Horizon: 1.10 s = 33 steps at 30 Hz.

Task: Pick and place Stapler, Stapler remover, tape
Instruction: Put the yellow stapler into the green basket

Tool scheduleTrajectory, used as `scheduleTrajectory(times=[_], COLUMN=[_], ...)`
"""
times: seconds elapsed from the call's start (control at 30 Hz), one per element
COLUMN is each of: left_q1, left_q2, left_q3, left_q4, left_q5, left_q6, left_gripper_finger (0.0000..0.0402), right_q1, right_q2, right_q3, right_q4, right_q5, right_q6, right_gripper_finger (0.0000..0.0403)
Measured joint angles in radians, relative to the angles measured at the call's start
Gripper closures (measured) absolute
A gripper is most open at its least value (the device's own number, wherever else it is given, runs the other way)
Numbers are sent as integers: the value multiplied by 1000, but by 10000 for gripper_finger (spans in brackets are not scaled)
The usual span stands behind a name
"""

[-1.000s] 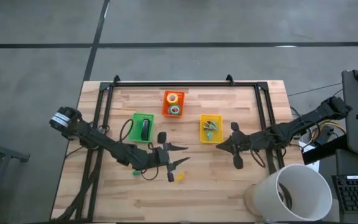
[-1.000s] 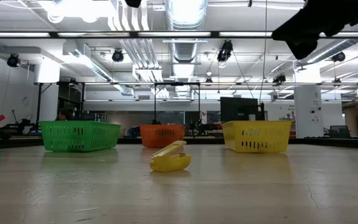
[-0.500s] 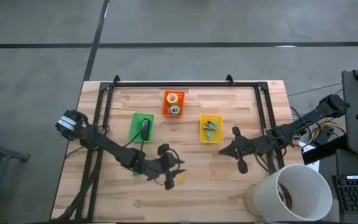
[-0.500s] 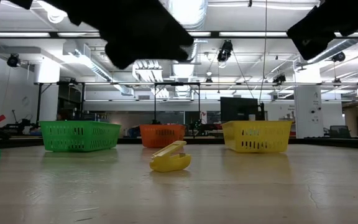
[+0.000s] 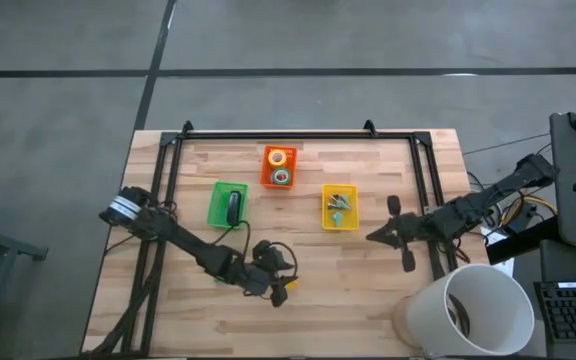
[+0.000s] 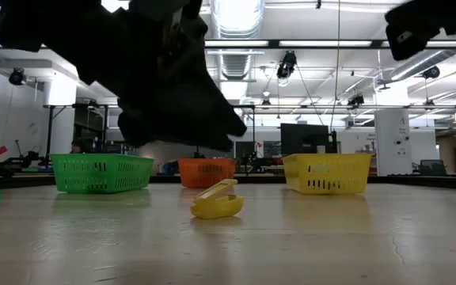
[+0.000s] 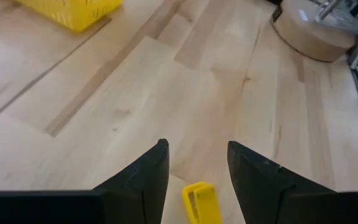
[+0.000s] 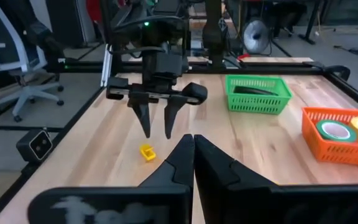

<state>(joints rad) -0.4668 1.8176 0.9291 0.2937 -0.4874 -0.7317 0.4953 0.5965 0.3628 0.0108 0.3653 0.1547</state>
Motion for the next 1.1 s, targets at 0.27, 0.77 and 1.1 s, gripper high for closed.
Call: scheduleTrajectory(times=[0.27,0.77,1.1], left_q1=[0,-96,-103], left_q2=[15,63,167], left_q3=[1,61,179], left_q4=[-1,-26,-259], left_q5=[19,-86,-173], left_q6=[-78,11,-77], left_gripper_finger=[236,236,236], right_q1=[-2,-3,-3], right_q2=[-217,-368,-359], right_q3=[-188,-346,-345], right_q4=[28,30,26], right_q5=[-1,3,4], right_q6=[35,119,127], right_gripper_finger=[394,394,394])
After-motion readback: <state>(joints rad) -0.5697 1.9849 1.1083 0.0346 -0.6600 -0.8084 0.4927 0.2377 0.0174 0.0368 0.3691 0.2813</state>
